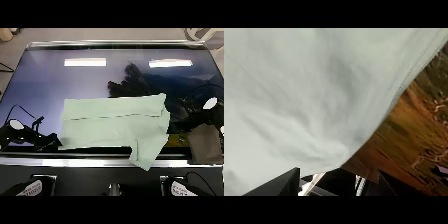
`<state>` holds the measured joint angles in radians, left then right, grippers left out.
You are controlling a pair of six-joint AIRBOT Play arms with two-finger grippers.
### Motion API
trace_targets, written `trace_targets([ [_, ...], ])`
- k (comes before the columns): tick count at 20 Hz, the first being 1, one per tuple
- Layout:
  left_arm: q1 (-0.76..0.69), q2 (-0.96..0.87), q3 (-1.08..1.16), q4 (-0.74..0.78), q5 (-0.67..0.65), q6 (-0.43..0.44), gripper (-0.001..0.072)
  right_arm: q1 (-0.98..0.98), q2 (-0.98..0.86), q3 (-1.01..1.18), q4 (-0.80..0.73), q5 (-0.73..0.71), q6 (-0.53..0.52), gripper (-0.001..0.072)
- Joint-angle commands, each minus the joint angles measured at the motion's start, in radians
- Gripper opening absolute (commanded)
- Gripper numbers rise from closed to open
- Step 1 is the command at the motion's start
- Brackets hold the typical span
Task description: Fold the shirts.
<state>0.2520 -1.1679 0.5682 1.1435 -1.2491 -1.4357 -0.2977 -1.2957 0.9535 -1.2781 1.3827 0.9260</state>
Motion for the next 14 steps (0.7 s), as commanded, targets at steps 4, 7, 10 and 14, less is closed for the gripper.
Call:
trace_targets([
  [4, -0.09, 0.003, -0.015, -0.026, 0.104, -0.079, 0.0275, -0.001, 0.026, -0.043, -0.007, 0.024, -0.008, 0.0537],
  [7, -0.097, 0.005, -0.015, -0.025, 0.112, -0.09, 0.003, -0.001, 0.084, -0.165, 0.032, 0.024, -0.018, 0.0561],
  [10, -0.098, 0.005, -0.015, -0.026, 0.115, -0.09, 0.0029, -0.001, 0.139, -0.3, 0.056, -0.043, -0.025, 0.0564],
  [14, -0.098, 0.009, -0.015, -0.027, 0.113, -0.09, 0.0029, -0.001, 0.142, -0.399, 0.139, -0.151, -0.021, 0.0543],
])
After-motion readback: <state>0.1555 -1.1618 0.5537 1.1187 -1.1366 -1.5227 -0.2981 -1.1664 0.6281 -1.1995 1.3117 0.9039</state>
